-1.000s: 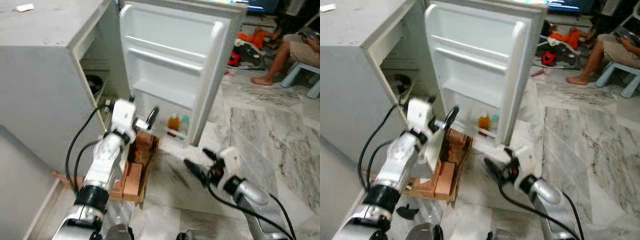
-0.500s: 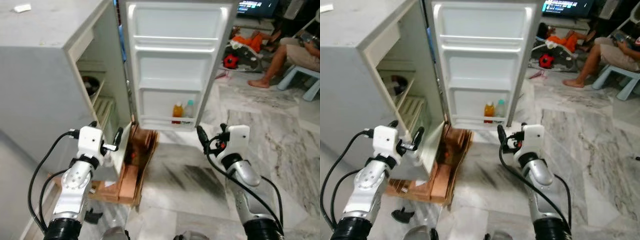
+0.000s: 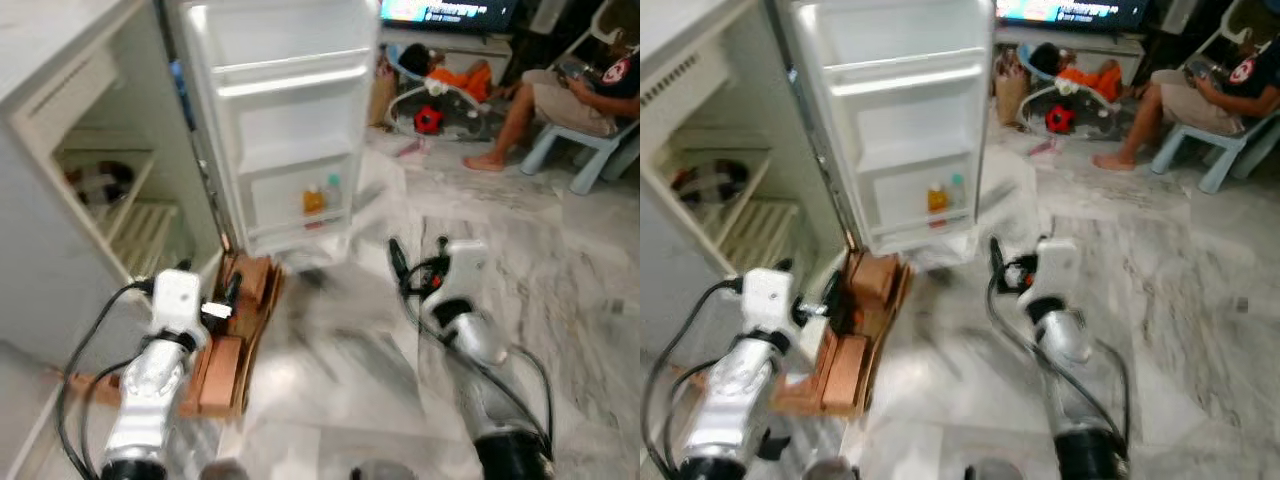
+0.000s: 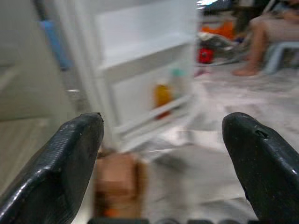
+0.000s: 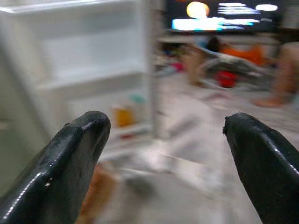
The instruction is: Restocking fridge
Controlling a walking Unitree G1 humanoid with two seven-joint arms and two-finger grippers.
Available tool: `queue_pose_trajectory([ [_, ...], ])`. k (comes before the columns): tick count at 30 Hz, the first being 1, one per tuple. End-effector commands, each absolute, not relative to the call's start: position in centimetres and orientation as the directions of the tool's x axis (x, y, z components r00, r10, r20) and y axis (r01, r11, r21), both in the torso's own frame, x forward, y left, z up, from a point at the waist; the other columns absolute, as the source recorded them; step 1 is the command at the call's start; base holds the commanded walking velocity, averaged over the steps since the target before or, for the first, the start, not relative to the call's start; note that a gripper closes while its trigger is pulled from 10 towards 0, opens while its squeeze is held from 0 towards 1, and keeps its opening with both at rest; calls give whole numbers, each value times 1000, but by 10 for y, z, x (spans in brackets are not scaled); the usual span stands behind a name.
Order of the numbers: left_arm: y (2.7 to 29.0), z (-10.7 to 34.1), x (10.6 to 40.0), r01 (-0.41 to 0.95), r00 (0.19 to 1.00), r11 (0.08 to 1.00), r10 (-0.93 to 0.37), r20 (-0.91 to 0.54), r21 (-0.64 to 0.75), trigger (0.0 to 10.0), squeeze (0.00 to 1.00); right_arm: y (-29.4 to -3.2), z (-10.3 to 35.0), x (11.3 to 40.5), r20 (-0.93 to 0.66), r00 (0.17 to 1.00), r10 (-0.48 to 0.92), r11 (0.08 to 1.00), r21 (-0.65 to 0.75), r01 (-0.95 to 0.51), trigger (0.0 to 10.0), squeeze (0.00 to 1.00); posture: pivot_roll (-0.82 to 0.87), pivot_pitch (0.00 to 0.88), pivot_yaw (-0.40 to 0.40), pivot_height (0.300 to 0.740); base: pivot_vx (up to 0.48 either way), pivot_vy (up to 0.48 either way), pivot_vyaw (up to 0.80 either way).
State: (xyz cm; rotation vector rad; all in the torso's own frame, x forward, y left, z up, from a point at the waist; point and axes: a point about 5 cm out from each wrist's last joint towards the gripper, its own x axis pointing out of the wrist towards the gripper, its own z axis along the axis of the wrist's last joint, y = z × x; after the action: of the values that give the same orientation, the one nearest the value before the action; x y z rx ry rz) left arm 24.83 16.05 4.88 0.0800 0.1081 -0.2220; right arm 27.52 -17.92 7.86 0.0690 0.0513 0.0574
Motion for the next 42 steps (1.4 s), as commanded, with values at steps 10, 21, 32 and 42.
queue_pose_trajectory([
  [10, 162, 60, 264, 203, 977, 974, -195, -84, 96, 10000, 0, -167, 88, 289, 3, 997, 81, 995, 50, -81, 10000, 0, -8, 0, -29, 740, 416, -115, -800],
  [21, 159, 59, 268, 214, 975, 972, -207, -83, 96, 10000, 0, -157, 81, 286, -4, 994, 111, 990, 91, -110, 10000, 0, -13, 0, -22, 740, 463, 0, -800],
  [32, 152, 62, 274, 233, 971, 968, -227, -73, 97, 10000, 0, -160, 84, 290, 11, 995, 98, 991, 88, -99, 10000, 0, -23, 0, -15, 740, 480, 0, -800],
  [42, 148, 66, 278, 227, 973, 969, -222, -63, 96, 10000, 0, -157, 93, 294, 38, 994, 99, 991, 89, -103, 10000, 0, -35, 30, -18, 740, 480, 0, -800],
])
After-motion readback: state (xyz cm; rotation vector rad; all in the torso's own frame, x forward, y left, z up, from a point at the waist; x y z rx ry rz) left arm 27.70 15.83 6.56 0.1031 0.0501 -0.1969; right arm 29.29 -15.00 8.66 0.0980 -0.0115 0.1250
